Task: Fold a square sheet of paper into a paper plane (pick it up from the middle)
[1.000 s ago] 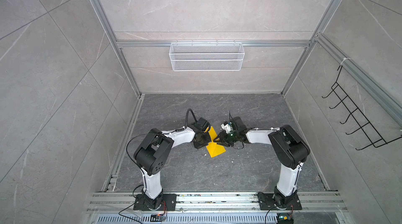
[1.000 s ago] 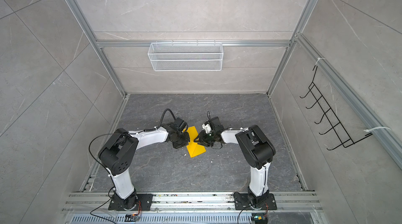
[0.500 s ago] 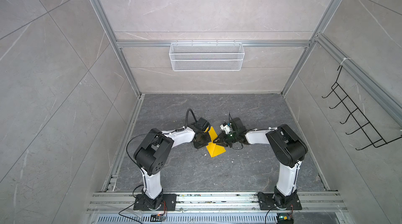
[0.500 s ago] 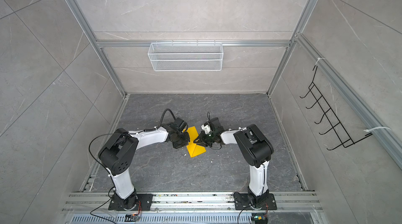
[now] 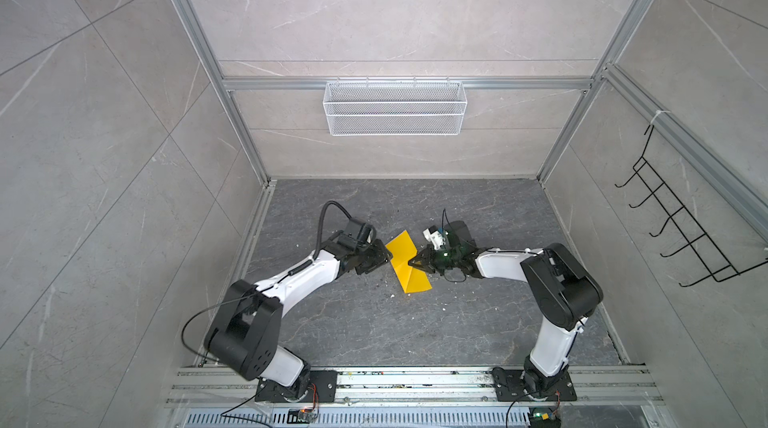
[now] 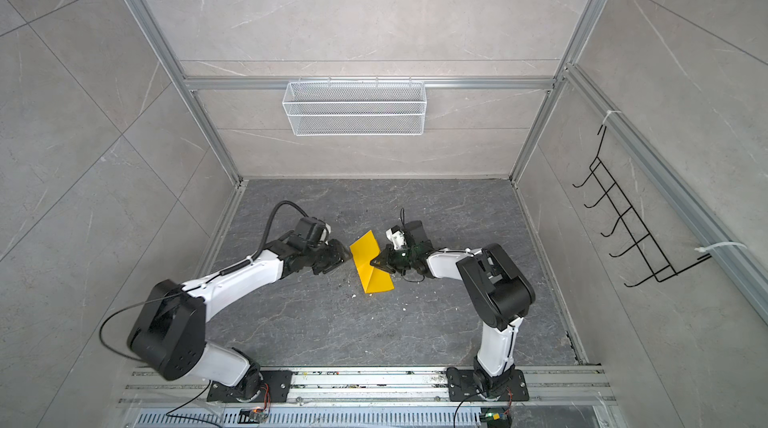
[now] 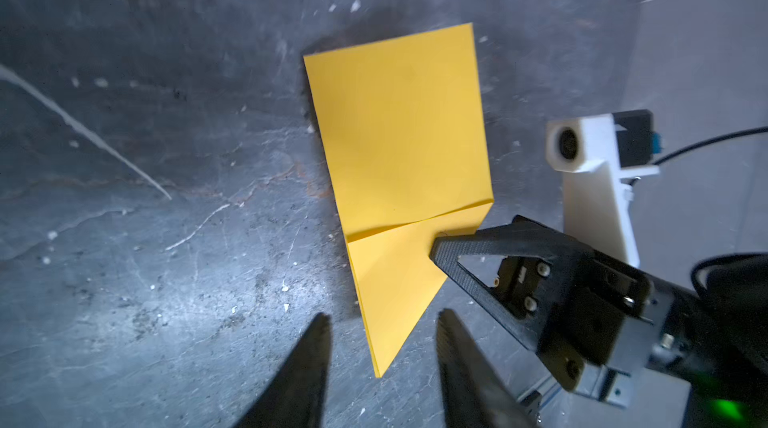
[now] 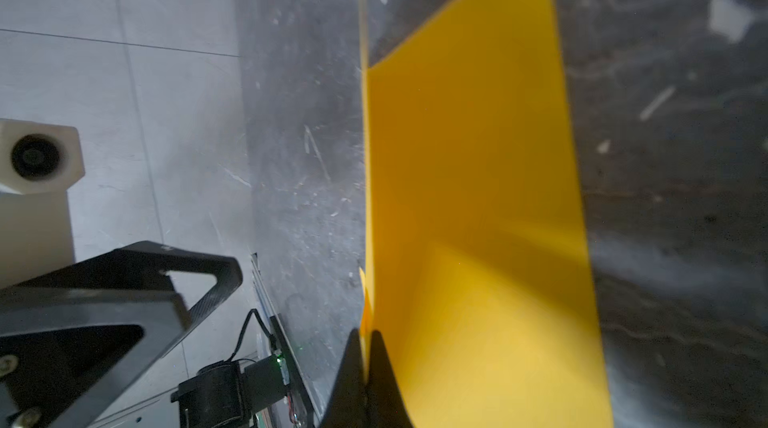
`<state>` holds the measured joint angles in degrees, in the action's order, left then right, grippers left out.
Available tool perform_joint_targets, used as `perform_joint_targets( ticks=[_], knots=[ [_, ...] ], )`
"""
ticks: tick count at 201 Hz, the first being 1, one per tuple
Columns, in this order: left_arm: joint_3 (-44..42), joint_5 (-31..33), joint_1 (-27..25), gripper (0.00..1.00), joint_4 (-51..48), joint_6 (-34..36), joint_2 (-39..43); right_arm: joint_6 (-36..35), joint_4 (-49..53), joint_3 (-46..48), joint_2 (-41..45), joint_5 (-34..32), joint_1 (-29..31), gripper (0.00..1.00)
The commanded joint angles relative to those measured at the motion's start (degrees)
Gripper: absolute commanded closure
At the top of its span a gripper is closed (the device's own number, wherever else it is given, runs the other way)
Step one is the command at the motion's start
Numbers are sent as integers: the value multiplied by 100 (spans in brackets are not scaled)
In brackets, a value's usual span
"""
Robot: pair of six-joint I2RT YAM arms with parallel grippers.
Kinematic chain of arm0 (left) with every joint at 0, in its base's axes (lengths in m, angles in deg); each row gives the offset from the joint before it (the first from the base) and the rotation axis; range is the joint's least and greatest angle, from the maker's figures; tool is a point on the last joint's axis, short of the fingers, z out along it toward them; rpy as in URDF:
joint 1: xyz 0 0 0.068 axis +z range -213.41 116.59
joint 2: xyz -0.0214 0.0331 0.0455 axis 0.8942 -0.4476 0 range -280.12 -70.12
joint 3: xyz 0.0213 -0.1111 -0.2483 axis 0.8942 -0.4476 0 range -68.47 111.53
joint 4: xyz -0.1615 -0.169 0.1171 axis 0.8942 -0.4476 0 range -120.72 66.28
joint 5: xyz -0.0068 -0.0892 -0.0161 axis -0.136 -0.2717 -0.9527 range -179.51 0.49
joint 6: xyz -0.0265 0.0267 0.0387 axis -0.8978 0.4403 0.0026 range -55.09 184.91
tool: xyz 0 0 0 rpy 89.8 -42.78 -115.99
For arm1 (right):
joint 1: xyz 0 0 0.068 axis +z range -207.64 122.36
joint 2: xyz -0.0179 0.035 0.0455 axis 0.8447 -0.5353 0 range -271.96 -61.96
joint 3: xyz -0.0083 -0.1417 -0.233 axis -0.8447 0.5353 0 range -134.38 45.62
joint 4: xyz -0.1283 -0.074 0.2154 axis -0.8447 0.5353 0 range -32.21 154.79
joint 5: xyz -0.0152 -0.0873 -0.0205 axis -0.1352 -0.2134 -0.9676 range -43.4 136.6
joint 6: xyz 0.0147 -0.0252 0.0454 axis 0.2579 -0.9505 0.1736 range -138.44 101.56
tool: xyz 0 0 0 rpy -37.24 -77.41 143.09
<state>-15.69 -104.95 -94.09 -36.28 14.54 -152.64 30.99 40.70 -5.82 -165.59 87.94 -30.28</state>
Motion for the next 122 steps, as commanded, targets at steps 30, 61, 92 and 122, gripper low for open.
perform_joint_targets(
  ticks=[30, 61, 92, 122],
  knots=[
    [-608, -650, 3, 14, 1257, -38, 961, 704, -890, -159, 775, 457, -121, 100],
    [-899, -1126, -45, 8, 2323, -510, 1067, 1382, -1396, -279, 949, 642, -117, 100],
    [-943, -1315, -184, 8, 3022, -843, 921, 1673, -1527, -431, 1077, 710, -107, 99],
    [-971, -1464, -193, 18, 3439, -1040, 765, 1693, -1475, -501, 1117, 787, -82, 99]
  ],
)
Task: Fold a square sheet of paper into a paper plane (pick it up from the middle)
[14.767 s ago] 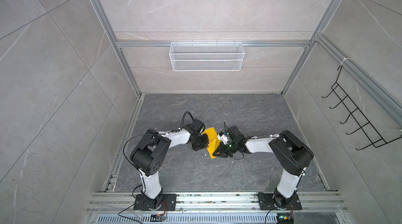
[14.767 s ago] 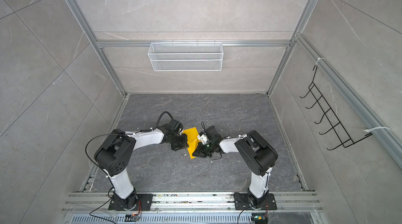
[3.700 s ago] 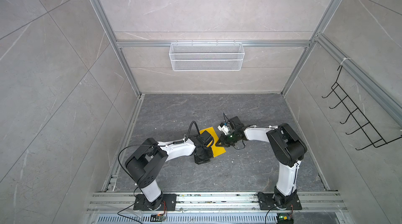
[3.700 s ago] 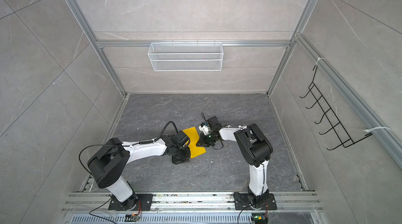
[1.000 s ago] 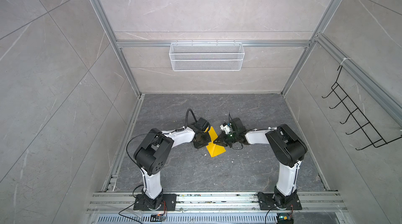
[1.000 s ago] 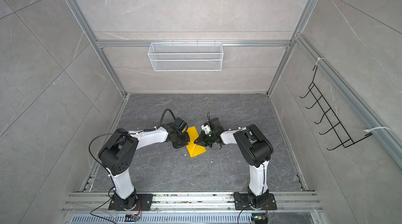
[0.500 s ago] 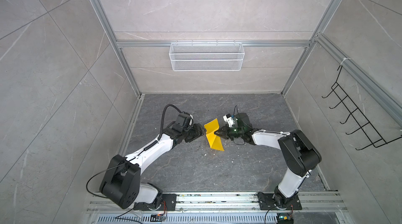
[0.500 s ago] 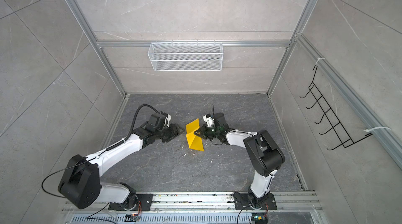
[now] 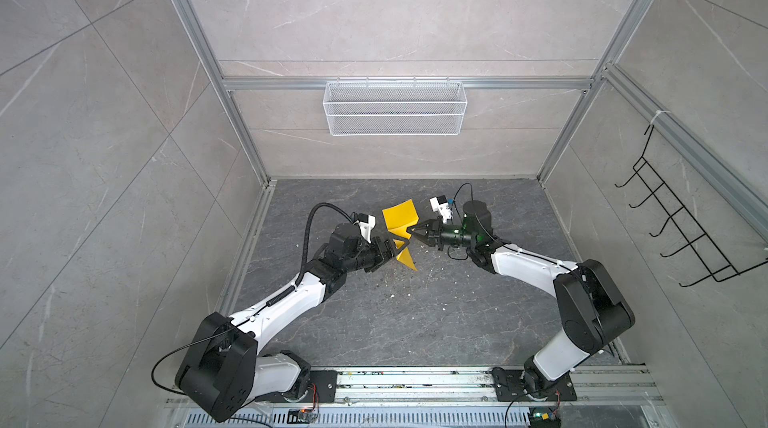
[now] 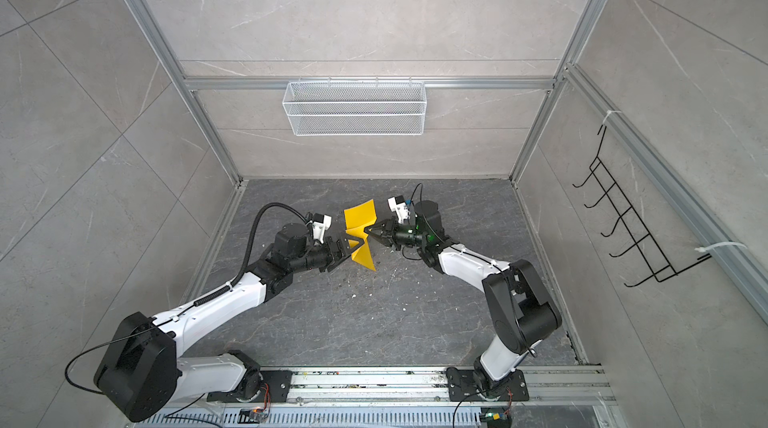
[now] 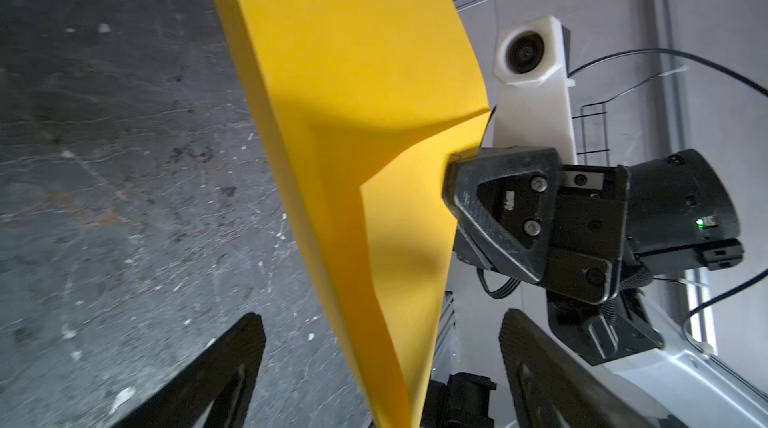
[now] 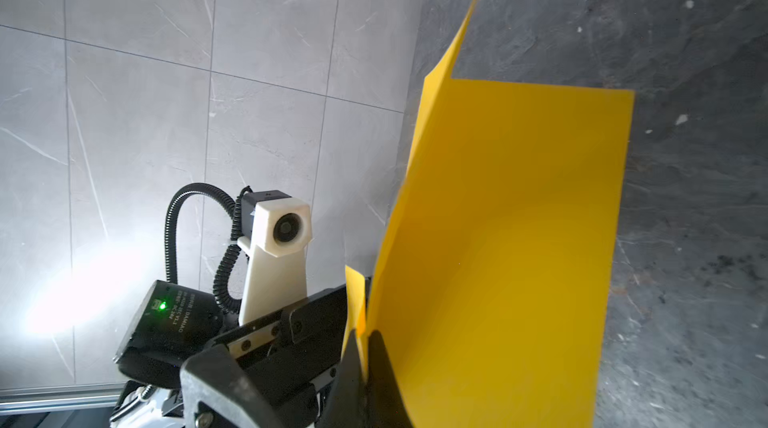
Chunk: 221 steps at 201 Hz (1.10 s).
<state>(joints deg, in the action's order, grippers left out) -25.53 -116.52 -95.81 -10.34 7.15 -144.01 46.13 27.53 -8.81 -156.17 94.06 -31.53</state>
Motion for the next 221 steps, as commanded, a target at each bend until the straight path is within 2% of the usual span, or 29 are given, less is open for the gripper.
perform_joint_targets(
  ticks=[1, 69, 123, 161, 173, 193, 197, 221],
  knots=[
    [13, -307, -20, 19, 860, -304, -103, 182, -161, -200, 175, 175, 43, 99],
    [-75, -126, 80, 54, 998, -359, 54, 95, 41, -151, 132, 218, 39, 99],
    [-67, -50, 155, 75, 834, -333, 52, -9, 171, -127, 114, 248, 35, 98],
    [-40, -85, 190, 91, 798, -280, 10, -132, 324, -102, 114, 217, 35, 93],
    [-25, -61, 220, 92, 691, -252, 28, -239, 451, -103, 130, 163, 27, 87],
    [77, 34, 257, 94, 197, -21, 91, -583, 1006, -94, 257, -76, -22, 70],
    [100, 73, 261, 94, 57, 67, 121, -837, 1198, -102, 303, -159, -42, 67],
    [557, 662, 295, 93, -1676, 921, 267, -1777, 2722, -185, 609, -1016, -231, 48]
  ],
)
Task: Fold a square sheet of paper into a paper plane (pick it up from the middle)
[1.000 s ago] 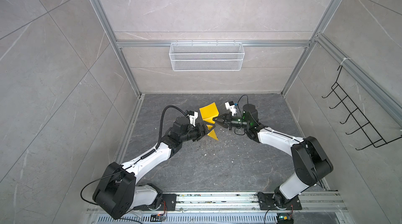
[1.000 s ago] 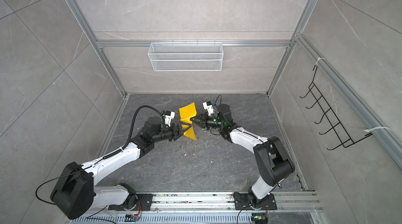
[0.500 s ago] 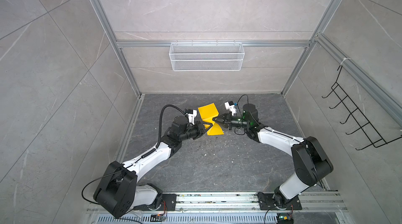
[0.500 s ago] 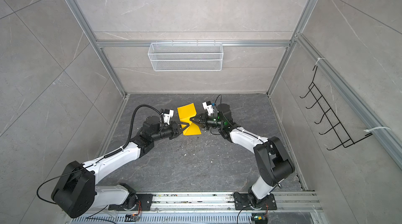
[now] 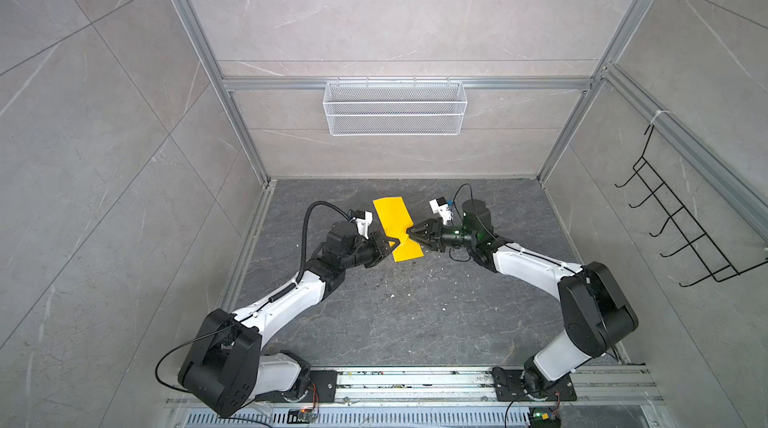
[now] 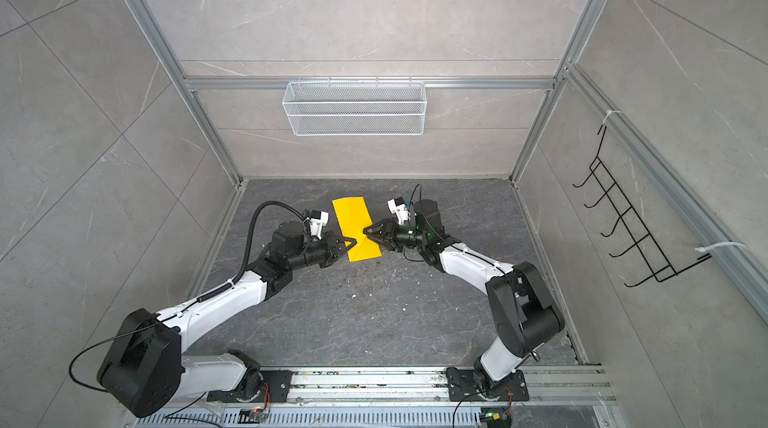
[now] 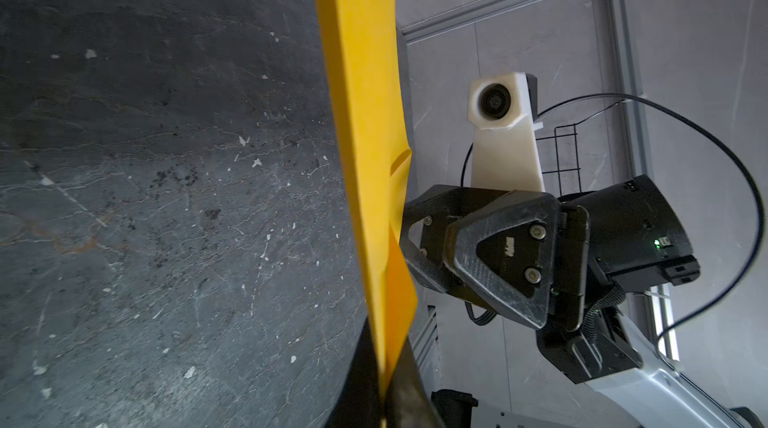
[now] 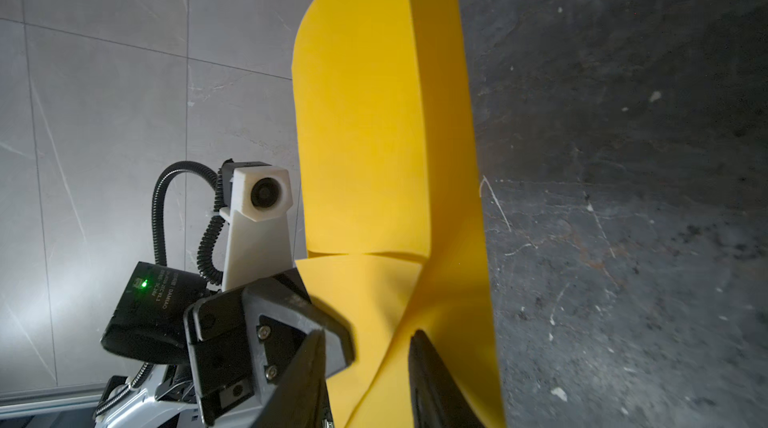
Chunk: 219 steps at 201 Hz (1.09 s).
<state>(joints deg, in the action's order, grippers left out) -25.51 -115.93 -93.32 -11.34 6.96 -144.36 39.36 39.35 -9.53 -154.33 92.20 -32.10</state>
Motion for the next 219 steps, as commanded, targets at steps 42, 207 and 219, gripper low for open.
perform_joint_targets(
  ticks=[42, 207, 219],
  knots=[
    [2175, 3094, 42, 92, -5647, 2471, -159, -2035, 2975, -207, 839, -2219, -321, 36],
    [5030, 5513, -1284, 86, -7572, 1780, -4377, -2210, 3149, 434, 1458, -2963, -322, 29],
    [4934, 4778, -1298, 80, -7105, 1878, -4424, -2208, 3239, 434, 1468, -3097, -327, 31]
  ],
)
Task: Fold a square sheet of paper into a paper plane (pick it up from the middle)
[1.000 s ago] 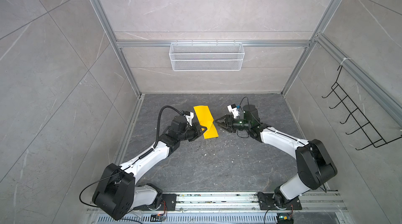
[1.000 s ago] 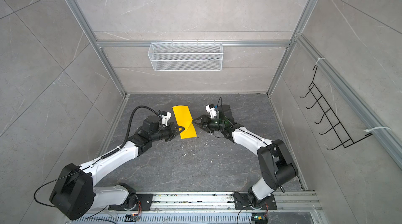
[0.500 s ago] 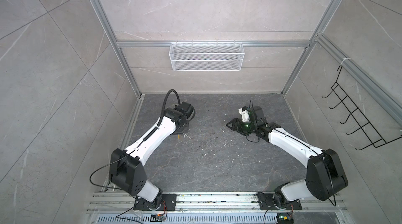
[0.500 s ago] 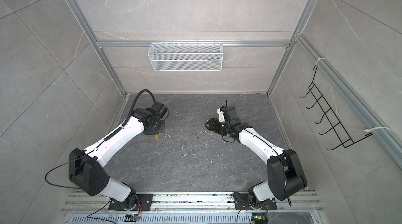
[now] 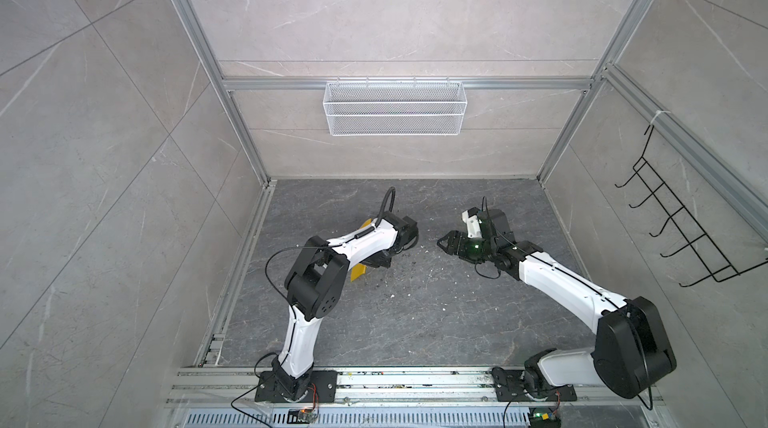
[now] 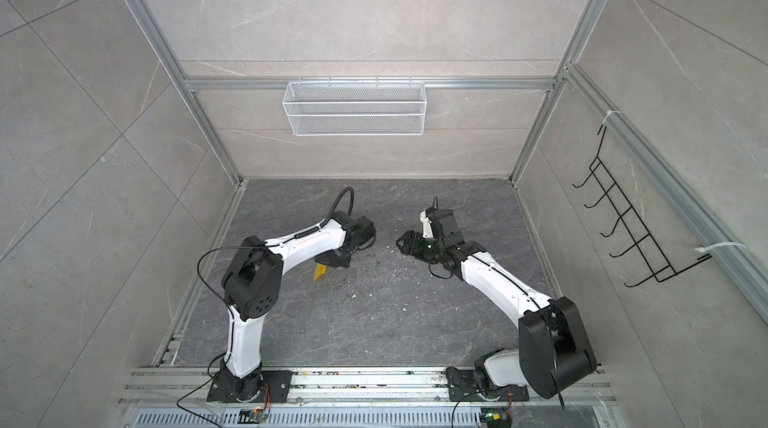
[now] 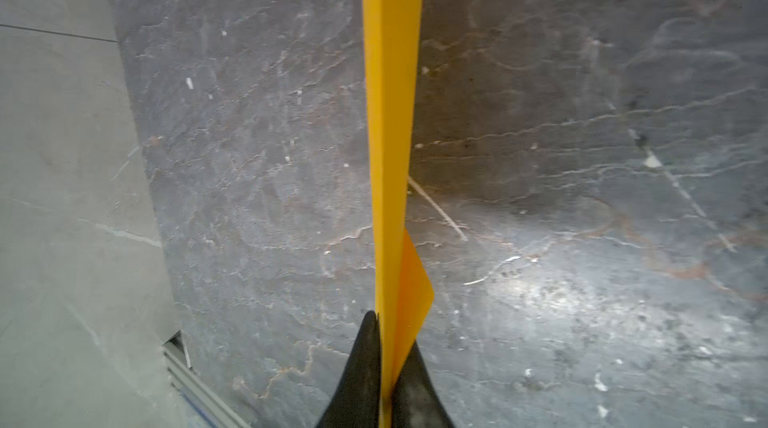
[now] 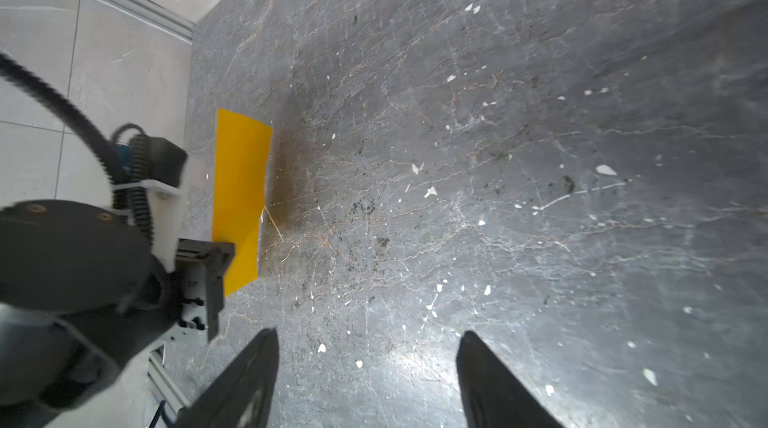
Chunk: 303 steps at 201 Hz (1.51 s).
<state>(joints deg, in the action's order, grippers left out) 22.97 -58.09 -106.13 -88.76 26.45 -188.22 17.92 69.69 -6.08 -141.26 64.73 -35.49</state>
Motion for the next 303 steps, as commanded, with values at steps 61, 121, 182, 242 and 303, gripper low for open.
perform_joint_targets(
  ticks=[61, 121, 182, 242, 303],
  knots=[
    [-729, -3374, 162, 47, 2665, 30, 761, -88, 228, -164, -206, -33, 38, 32],
    [-2858, -4637, 1262, 17, 4322, -395, 2702, -153, 260, -864, -1282, 199, 1093, 34],
    [-4501, -4552, 2228, 1, 4579, -600, 4189, 216, -231, -1906, -2740, 683, 2073, 39],
    [-5013, -4824, 2470, 1, 4849, -904, 4353, 64, 170, -3160, -3920, 579, 2100, 42],
    [-5021, -5110, 2517, 10, 5054, -980, 4093, -169, 698, -3632, -4506, 390, 2089, 43]
  ],
)
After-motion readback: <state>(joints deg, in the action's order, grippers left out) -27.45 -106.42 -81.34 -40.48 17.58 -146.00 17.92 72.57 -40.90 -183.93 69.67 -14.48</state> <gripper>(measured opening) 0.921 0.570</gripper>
